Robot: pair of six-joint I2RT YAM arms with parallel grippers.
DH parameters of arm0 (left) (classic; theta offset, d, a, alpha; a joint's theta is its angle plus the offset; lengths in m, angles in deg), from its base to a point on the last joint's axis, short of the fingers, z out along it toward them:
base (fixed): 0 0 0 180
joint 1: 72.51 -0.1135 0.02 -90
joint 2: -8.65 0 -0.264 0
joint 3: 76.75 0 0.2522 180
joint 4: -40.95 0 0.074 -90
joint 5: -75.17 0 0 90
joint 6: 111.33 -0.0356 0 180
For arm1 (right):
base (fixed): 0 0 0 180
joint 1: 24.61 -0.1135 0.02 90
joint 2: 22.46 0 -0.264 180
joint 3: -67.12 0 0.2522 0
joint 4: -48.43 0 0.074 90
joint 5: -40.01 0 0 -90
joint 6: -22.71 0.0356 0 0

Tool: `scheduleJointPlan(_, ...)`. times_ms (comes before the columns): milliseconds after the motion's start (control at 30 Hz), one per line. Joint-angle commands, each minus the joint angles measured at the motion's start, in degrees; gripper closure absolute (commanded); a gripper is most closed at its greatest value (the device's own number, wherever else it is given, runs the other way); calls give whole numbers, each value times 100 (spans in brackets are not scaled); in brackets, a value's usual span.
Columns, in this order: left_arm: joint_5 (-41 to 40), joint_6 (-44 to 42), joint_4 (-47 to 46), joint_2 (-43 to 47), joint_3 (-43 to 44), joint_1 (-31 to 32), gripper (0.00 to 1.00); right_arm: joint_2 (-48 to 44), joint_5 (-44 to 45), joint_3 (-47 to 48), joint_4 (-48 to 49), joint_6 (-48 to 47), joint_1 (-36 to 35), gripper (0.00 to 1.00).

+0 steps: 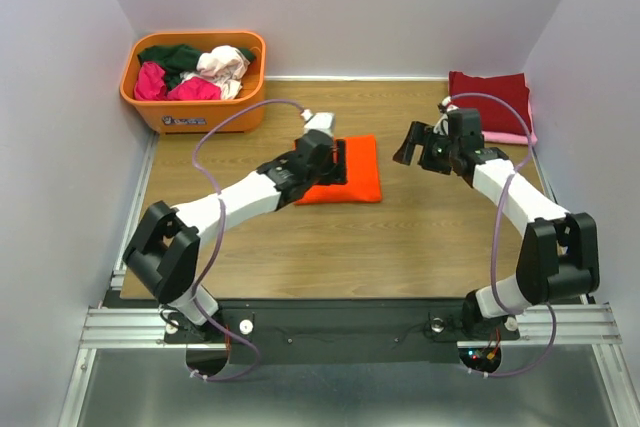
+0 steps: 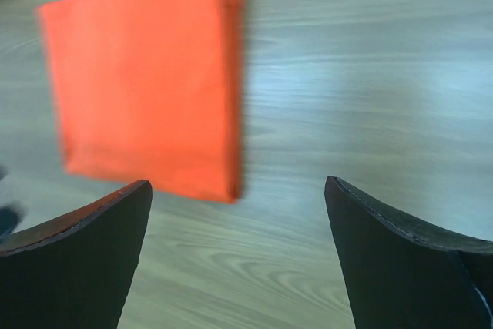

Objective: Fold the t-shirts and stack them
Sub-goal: Fold the tshirt, then neatly place the folded tshirt to the corner

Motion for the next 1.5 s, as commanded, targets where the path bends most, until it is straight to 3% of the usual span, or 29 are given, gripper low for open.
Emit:
scheduleJointPlan(0,-1215,-783,680,-589,963,668,25,-252,1806,107,-1253,-42,235,0)
scheduleJointPlan(100,-1559,-1187,953,-1283,1703,1221,26,-384,2255,-16,-1474,46,516,0)
scheduleJointPlan(267,-1824,-1855,1059,-2328,2713,1749,27,-384,2003,-288,-1588,221,1306,0)
scheduleJointPlan(600,-1753,-2313,1155,-3656,3778,1917,33,-384,1817,-386,-1527,274,1615,0)
scheduleJointPlan(733,-1700,-2410,1296,-4009,3990,1926,40,-402,1747,-421,-1483,274,1615,0)
scheduleJointPlan(1033,-1823,-2322,1568,-4168,3709,1952,44,-349,1378,-386,-1377,327,1624,0)
scheduleJointPlan(1100,-1876,-2270,1656,-4176,3692,1944,48,-349,1255,-386,-1360,336,1615,0)
scheduleJointPlan(1267,-1762,-2103,1701,-4124,3569,1917,71,-288,921,-421,-1281,327,1615,0)
scheduleJointPlan(1333,-1709,-2050,1692,-4080,3542,1899,87,-192,570,-456,-1202,327,1615,0)
scheduleJointPlan(1467,-1648,-1962,1596,-3808,3411,1829,98,-68,-134,-596,-790,512,1615,0)
